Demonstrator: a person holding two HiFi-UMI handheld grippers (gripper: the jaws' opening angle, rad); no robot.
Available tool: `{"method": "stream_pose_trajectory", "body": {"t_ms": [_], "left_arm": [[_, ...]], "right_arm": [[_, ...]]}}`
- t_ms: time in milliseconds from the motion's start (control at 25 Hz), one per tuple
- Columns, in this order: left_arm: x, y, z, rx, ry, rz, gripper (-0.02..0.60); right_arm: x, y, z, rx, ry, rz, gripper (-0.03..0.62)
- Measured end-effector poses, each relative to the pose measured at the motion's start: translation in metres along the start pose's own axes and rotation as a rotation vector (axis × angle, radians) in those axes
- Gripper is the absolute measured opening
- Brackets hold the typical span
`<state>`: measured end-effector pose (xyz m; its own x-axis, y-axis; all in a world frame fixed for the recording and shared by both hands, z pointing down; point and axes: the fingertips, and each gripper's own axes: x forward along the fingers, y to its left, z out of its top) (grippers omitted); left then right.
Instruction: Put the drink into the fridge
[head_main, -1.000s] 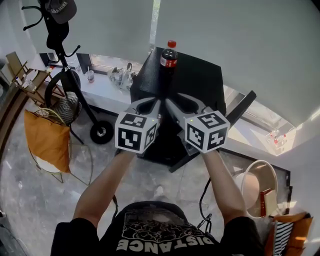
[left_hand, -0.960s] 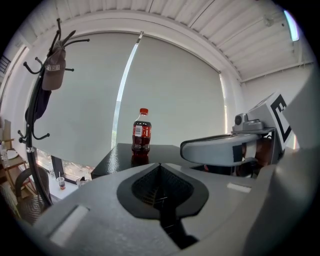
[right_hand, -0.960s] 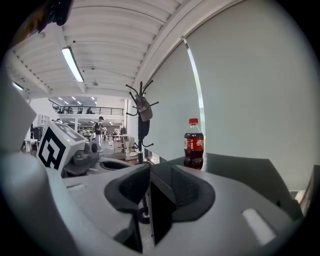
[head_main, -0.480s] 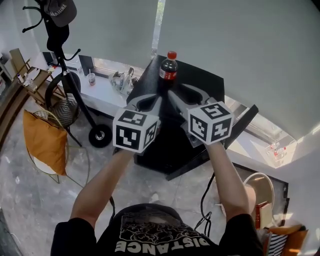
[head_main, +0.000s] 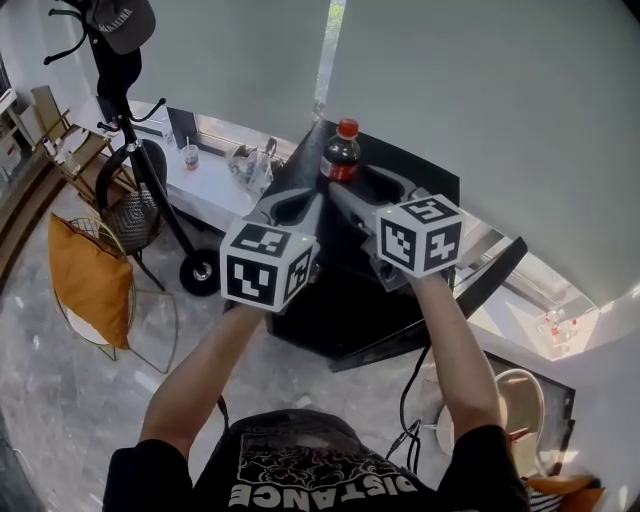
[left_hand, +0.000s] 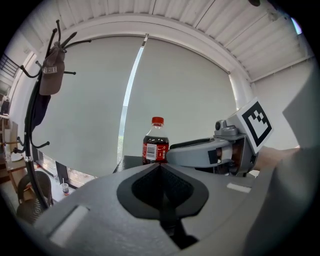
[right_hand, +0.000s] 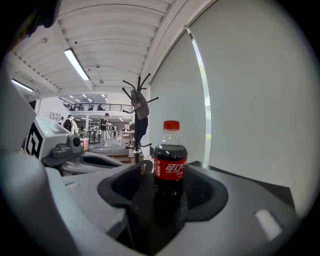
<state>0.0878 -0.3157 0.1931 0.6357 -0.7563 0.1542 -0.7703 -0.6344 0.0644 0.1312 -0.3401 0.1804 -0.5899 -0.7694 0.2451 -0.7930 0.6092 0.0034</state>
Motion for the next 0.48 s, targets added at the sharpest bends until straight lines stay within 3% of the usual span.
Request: {"method": "stream_pose_trajectory", "body": {"t_ms": [480], "left_arm": [[0.021, 0.023, 0.005, 0.009, -0.008, 0.059, 0.005]], "right_arm": [[0.043, -0.019, 0.000, 0.057, 0.029, 0.104, 0.330]]}}
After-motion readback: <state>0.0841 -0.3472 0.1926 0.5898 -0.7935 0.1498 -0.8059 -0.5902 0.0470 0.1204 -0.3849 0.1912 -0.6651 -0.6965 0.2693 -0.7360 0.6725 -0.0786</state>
